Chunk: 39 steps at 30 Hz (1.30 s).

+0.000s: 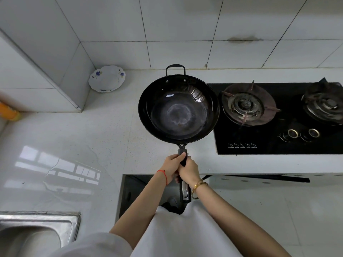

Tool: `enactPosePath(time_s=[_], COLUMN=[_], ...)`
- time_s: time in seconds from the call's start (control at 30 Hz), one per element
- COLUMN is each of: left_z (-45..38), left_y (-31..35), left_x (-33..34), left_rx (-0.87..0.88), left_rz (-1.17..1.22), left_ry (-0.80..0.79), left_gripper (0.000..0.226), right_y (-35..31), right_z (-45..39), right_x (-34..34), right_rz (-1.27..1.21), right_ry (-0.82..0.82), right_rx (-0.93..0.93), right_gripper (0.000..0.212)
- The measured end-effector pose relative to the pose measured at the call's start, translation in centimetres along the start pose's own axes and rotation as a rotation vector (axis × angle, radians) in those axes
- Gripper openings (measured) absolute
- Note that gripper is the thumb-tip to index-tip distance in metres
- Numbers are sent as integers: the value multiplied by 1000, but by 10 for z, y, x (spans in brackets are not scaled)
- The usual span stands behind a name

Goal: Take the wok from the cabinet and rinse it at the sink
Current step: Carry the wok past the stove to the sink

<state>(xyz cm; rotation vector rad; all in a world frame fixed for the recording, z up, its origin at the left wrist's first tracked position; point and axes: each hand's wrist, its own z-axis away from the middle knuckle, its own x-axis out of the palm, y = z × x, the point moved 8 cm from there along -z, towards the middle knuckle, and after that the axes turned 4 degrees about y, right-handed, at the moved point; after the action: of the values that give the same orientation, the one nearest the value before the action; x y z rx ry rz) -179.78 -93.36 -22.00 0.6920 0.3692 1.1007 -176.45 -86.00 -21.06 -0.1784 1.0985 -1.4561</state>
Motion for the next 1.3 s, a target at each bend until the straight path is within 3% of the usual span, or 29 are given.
enactPosePath(time_s=[0.27, 0.53, 0.83, 1.3], left_z=[-3, 1, 21, 92], left_y=[-1, -4, 3, -67], left_x=[1, 2, -9, 23], left_rx=[27, 71, 214, 321], left_rz=[229, 278, 368, 652], left_ry=[0, 40, 121, 505], left_gripper=[29, 25, 21, 18], right_y=[-3, -1, -19, 18], right_z=[10, 13, 21, 71], right_x=[-8, -9, -11, -26], right_rz=[-94, -110, -73, 161], right_ry=[175, 181, 51, -338], right_rx=[-53, -100, -289, -501], right_gripper=[21, 17, 17, 10])
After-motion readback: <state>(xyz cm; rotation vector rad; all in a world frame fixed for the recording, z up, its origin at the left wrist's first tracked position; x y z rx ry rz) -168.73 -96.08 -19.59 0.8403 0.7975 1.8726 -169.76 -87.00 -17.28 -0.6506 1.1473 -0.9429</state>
